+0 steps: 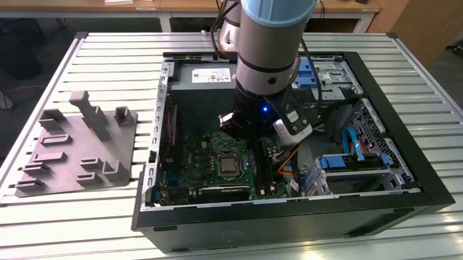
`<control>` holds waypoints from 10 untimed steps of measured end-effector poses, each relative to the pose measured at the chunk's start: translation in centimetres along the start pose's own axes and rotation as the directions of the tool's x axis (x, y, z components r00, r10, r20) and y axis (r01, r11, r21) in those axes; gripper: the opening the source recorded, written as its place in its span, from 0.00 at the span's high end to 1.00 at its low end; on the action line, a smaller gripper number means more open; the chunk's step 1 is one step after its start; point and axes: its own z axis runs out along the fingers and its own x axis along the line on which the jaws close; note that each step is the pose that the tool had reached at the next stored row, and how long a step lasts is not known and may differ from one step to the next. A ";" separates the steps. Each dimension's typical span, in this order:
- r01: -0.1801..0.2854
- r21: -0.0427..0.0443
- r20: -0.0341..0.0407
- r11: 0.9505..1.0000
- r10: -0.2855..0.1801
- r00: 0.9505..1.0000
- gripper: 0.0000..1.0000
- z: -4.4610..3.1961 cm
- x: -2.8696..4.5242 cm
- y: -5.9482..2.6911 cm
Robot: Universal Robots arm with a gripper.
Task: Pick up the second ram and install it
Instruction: 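Insert the second ram into the second slot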
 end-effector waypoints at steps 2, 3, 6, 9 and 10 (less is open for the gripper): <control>-0.002 0.000 0.000 1.000 0.002 1.000 0.86 0.22 -0.15 -0.05; -0.003 0.000 0.000 1.000 0.003 1.000 0.86 0.33 -0.20 -0.08; -0.015 0.000 0.000 1.000 0.015 1.000 0.86 0.71 -0.20 -0.17; -0.027 0.000 0.001 1.000 0.027 1.000 0.86 1.07 -0.23 -0.26; -0.029 0.000 0.001 1.000 0.029 1.000 0.86 1.18 -0.28 -0.28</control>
